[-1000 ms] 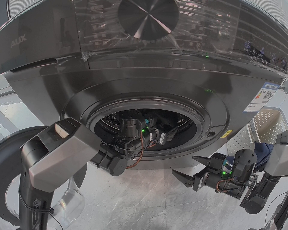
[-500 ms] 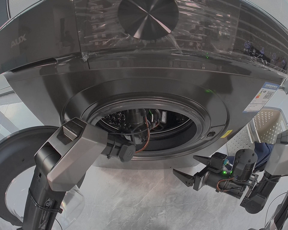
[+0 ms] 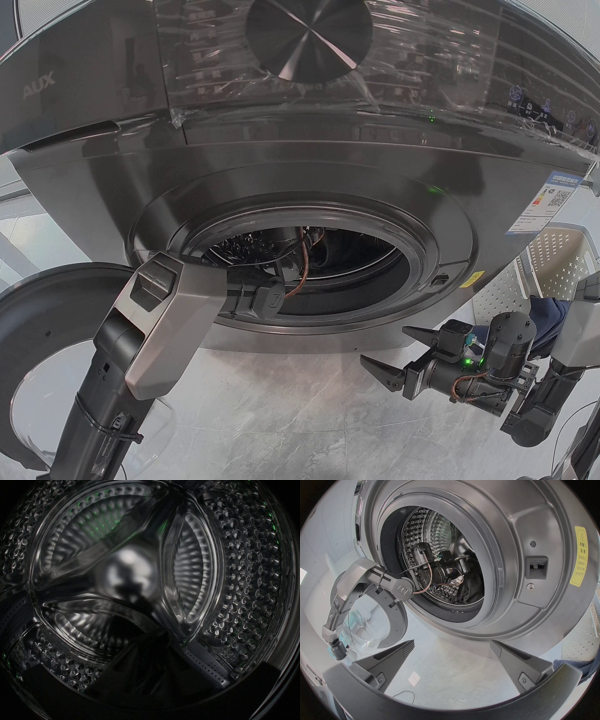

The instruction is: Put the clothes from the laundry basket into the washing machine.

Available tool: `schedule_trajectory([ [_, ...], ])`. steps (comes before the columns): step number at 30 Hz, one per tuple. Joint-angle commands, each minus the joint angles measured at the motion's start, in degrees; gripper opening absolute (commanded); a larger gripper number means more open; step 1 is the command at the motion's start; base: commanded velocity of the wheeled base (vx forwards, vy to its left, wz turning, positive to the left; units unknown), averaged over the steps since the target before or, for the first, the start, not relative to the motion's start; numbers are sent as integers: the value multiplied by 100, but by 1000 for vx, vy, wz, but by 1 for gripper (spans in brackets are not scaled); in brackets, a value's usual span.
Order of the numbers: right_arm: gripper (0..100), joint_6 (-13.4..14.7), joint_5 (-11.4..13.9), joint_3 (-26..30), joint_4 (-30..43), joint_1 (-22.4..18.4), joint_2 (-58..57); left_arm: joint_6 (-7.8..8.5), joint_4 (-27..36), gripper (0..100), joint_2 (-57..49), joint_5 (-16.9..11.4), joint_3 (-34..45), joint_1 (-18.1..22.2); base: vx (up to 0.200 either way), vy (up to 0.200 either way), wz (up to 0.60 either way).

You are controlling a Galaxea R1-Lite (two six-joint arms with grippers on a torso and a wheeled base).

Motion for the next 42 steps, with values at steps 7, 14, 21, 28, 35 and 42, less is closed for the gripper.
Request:
schedule_trajectory([
  [7, 100, 0, 4, 31, -1, 25, 4, -135, -9, 100, -300, 69, 353, 57, 0, 0, 0],
  [14, 100, -18, -13, 145, -1, 51, -40, -522, -44, 100, -1785, 60, 2937, -250, 0, 0, 0],
  [21, 100, -36, -49, 760, 8, 104, -646, -557, -738, 100, -3288, -10, 5837, -672, 0, 0, 0],
  [28, 100, -27, -57, 1393, 34, 69, -1279, -522, -1371, 100, -4580, -537, 7991, -1208, 0, 0, 0],
  [35, 100, -36, -550, 1393, 87, 87, -1806, -495, -1441, 100, -5441, -511, 9054, -1727, 0, 0, 0],
  [42, 100, -44, -576, 1393, 553, 25, -2167, -495, -1459, 100, -5933, -502, 9722, -1859, -29, 0, 0],
])
